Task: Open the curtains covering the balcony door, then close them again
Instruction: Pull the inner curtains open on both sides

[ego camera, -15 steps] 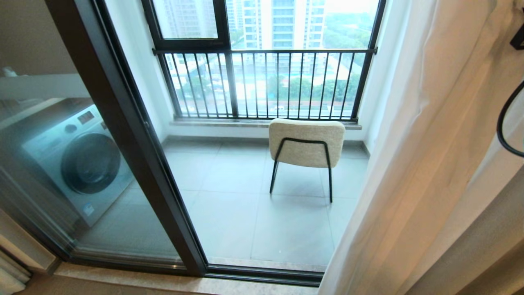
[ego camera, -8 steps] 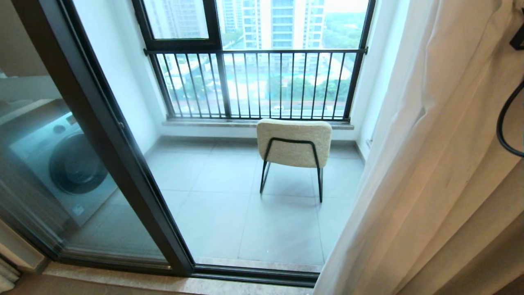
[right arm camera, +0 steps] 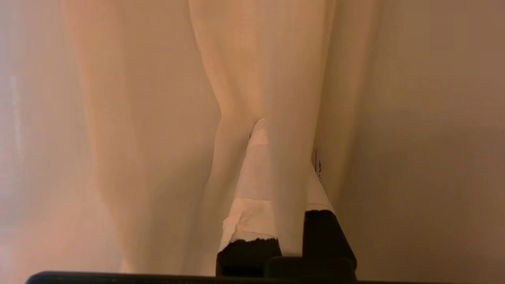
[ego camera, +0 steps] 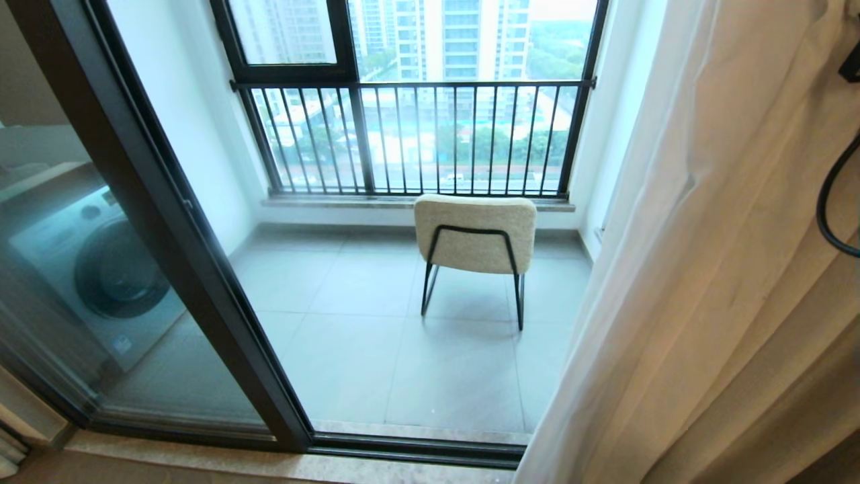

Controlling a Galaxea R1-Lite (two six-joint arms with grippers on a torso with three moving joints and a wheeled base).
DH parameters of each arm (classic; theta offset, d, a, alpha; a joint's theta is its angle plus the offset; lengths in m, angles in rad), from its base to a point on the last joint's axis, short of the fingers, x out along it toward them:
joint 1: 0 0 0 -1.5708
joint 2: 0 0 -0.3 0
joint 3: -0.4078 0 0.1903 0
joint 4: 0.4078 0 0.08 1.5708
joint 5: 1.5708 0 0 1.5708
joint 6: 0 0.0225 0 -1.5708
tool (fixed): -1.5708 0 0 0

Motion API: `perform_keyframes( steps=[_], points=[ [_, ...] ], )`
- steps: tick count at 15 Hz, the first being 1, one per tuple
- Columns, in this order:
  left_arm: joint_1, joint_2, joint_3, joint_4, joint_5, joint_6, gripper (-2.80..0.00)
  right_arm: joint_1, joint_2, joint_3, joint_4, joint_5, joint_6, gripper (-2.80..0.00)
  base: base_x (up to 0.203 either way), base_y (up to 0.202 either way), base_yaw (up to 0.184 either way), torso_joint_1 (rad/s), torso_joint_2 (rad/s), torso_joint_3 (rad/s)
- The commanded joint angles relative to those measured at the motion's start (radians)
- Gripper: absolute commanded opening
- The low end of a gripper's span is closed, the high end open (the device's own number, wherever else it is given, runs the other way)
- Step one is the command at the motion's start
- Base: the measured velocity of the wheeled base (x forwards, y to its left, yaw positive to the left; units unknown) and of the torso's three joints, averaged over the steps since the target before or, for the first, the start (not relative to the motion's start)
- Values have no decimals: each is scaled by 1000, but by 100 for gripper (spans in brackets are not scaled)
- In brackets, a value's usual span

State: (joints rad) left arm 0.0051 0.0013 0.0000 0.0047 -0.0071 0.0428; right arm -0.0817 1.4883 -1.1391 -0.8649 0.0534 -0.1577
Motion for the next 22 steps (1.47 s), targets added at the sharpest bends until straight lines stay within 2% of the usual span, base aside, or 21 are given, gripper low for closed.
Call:
perform_keyframes(
  steps=[1,4,8,11,14,22],
  points=[
    [0,0,0,0,-1,0,-280,0,3,0,-5,2,-2,-280,0,0,0,0,0,0],
    [0,0,0,0,0,0,-280,1,10,-17,-3,0,-10,-280,0,0,0,0,0,0],
    [0,0,0,1,-1,0,-280,-45,22,-94,32,4,-6,-280,0,0,0,0,0,0],
    [0,0,0,0,-1,0,-280,-78,11,-180,114,4,-6,-280,0,0,0,0,0,0],
    [1,0,0,0,-1,0,-280,-106,-53,-190,185,4,-6,-280,0,0,0,0,0,0],
    [0,0,0,0,0,0,-280,-286,-175,-188,358,8,2,-280,0,0,0,0,0,0]
  ],
)
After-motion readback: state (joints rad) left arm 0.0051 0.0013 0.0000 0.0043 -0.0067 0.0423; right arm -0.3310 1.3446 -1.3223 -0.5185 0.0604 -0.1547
